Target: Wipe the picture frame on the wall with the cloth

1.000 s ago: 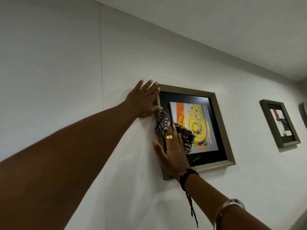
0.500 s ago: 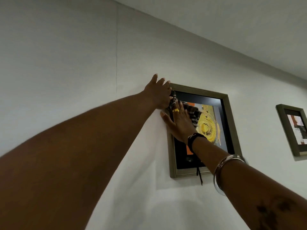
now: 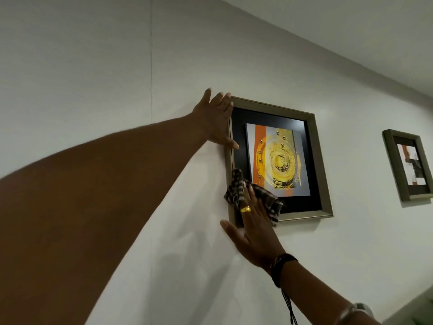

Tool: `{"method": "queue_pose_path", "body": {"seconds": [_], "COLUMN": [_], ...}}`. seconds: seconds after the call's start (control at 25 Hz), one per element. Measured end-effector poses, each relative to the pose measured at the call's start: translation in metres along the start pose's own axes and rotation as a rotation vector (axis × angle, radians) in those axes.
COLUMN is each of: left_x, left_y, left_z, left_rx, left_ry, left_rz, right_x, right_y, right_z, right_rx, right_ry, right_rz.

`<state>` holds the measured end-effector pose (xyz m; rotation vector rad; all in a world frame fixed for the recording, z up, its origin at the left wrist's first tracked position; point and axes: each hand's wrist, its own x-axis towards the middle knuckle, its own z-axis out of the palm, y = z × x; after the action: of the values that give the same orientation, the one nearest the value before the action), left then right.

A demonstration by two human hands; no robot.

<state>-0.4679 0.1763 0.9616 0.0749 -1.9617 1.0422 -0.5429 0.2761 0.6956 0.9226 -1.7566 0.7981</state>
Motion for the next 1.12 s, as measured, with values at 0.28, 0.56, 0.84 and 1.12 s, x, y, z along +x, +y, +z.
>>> {"method": "queue_pose_path", "body": {"seconds": [0.28,0.56,0.84,1.12], "left_x": [0.0,0.003,0.003,0.004], "left_y": [-0.001,-0.003,0.0,0.002], "left_z": [0.008,0.01,0.008,0.006], "left_rx": [-0.012,-0.048,-0.066,-0.017], "left_ry": [0.013,-0.006,-0.016,-0.02], "left_rz": [0.013,0.014,-0.006,-0.02], "right_x": [-0.041,-0.048,-0.023,-0.036], "right_y": [0.037,0.09,0.098,0.001], "right_z": [-0.009,-0.027,-0.036,0.015], "right_rx": [-0.106,-0.181,-0.096,0.033], "right_ry": [-0.044,0.081,0.172,0.224], "right_rz": [-0.045,0.104,0.436,0.196]}}
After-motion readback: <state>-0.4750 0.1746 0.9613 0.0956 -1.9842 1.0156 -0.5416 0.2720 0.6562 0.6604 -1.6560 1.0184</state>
